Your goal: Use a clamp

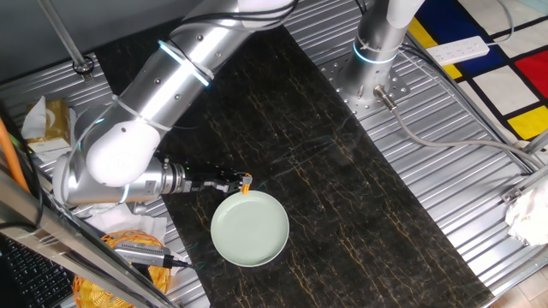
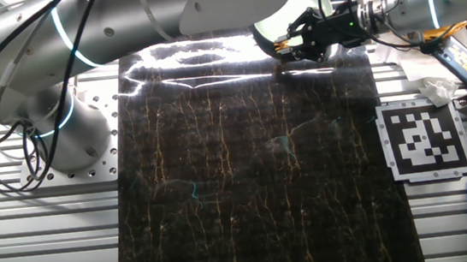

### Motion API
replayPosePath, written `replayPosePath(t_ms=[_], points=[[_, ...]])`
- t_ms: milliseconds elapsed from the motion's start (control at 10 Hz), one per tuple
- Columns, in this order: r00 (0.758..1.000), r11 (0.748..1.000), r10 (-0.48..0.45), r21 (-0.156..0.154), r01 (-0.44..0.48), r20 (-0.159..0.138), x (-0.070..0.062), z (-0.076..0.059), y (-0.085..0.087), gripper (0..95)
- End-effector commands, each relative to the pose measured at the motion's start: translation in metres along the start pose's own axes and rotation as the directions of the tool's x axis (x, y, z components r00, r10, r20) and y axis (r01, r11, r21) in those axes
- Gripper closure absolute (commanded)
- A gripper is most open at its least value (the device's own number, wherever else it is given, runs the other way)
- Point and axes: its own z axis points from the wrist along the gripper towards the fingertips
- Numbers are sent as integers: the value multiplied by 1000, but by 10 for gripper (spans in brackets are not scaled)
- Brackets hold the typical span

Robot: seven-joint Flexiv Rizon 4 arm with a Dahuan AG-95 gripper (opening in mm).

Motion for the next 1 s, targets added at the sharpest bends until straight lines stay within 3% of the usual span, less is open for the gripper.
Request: replayPosePath(t_ms=[100, 1000], points=[[1000, 1000, -1, 3, 1, 1, 0, 1, 1, 950], [999, 1000, -9, 26, 10, -33, -5, -7, 4, 950]])
